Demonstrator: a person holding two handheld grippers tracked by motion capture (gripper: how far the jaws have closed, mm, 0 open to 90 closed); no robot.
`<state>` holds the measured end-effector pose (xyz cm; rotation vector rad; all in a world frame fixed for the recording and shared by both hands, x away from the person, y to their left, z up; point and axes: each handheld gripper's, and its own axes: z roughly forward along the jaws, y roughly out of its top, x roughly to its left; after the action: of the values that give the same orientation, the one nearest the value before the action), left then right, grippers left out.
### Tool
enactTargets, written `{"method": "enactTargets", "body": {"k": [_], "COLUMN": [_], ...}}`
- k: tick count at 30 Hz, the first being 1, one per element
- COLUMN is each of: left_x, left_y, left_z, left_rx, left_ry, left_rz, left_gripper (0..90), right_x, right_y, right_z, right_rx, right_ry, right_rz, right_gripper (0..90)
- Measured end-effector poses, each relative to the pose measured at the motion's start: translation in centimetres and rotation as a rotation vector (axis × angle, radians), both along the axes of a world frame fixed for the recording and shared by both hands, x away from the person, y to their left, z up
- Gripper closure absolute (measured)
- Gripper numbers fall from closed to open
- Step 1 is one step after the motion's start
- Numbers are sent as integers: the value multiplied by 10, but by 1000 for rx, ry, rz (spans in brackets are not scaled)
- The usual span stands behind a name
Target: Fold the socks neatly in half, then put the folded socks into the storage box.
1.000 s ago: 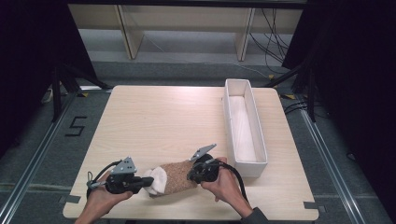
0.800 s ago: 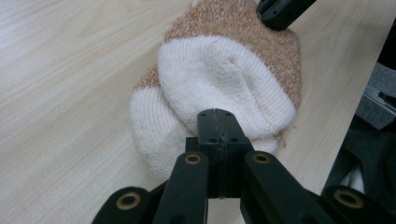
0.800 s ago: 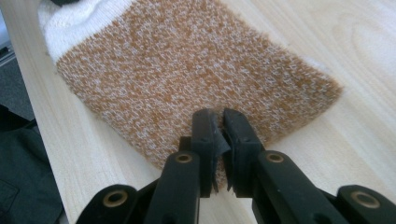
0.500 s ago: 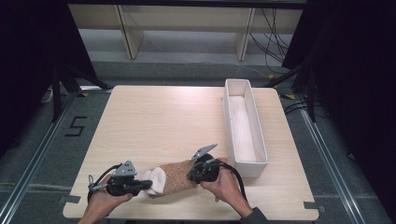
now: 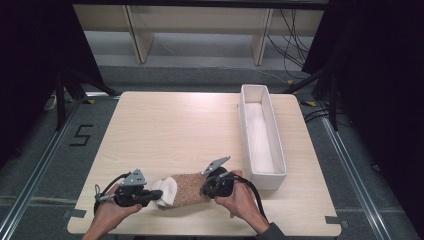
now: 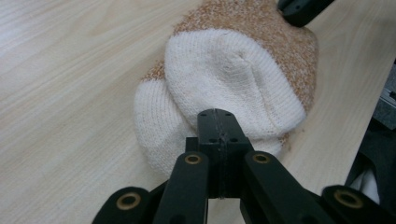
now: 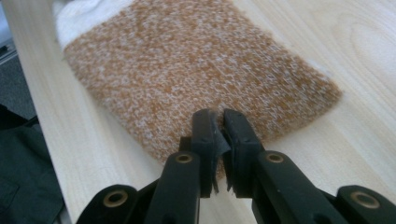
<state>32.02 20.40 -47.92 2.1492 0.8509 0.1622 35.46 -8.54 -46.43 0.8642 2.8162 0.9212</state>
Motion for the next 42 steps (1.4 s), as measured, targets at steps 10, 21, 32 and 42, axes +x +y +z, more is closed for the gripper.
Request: {"method": "enactTargets", "body": {"k": [10, 21, 32, 42], "left_x": [10, 4, 0, -3], "left_y": [5, 9, 15, 16], "left_z": [1, 11, 14, 18], "left_rx": [-31, -63, -84, -104], "left_ry": [14, -13, -20, -24], "left_rz": [7, 39, 44, 48], "left_gripper": [889, 792, 733, 665], "right_x": [-18, -12, -14, -12], "right_y": [-6, -42, -47, -47], "right_z": [0, 3, -7, -8], "right_rx": [41, 167, 195, 205], "right_ry": [38, 111, 180, 181], "right_rz": [-23, -127, -199, -226], "right_gripper": [804, 562, 371, 299]}}
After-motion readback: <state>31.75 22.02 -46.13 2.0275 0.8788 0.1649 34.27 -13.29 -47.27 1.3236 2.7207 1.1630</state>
